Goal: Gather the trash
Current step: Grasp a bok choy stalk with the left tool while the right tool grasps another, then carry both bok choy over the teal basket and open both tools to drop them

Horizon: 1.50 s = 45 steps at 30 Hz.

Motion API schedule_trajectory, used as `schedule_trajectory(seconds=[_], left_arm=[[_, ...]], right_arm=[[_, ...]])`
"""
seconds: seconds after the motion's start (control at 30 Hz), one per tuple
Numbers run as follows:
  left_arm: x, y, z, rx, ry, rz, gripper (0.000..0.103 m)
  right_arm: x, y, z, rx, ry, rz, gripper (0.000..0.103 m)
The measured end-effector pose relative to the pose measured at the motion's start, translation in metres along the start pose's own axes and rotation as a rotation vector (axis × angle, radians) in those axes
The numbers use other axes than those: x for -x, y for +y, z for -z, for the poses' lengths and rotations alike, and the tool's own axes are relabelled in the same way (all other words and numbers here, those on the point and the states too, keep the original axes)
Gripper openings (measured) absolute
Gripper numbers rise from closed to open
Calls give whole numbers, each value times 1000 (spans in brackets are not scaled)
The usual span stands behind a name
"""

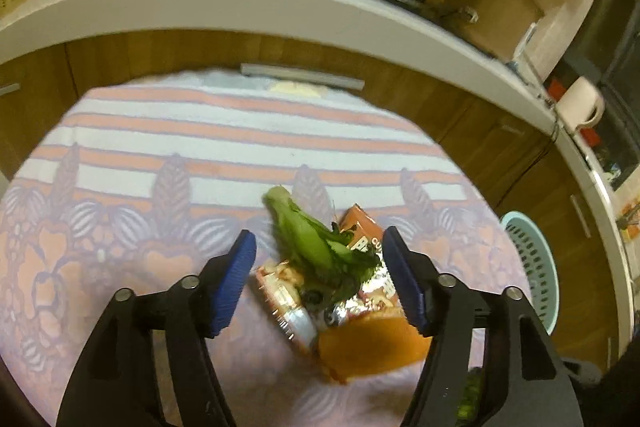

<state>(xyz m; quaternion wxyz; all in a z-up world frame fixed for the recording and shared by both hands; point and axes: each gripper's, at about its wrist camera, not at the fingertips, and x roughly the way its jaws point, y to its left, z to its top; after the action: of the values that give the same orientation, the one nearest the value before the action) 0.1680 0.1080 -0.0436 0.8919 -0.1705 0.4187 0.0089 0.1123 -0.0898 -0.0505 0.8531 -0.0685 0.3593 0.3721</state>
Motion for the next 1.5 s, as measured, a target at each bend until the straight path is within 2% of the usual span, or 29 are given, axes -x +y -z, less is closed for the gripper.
schedule_trajectory(seconds=[0.07,0.17,0.3,0.4,0.67,0.87,1.1,1.5], left_arm=[[-15,-5,-2,-14,38,-47,63],[-25,-7,-3,-19,44,-105,47],[-14,3,-3,9,2,-61,19],[0,11,-3,37,-39,33,18],[33,-3,-8,-11,-142,83,18],[55,-42,-12,-88,-195,132,18],[48,-104,-10,-167,-183,190,18],[2,-214,10,-298,-88,290,18]], right_arm=[[1,-9,-2,-11,0,12,24],[2,-11,-6,-24,-5,20,24],[10,-15,-5,-43,-24,35,24],[13,-25,-7,-78,-44,44,23],[26,-49,-11,-149,-80,88,20],[48,-72,-14,-193,-117,137,19],[79,-104,-11,-237,-151,204,19],[127,-185,16,-349,-175,372,18]])
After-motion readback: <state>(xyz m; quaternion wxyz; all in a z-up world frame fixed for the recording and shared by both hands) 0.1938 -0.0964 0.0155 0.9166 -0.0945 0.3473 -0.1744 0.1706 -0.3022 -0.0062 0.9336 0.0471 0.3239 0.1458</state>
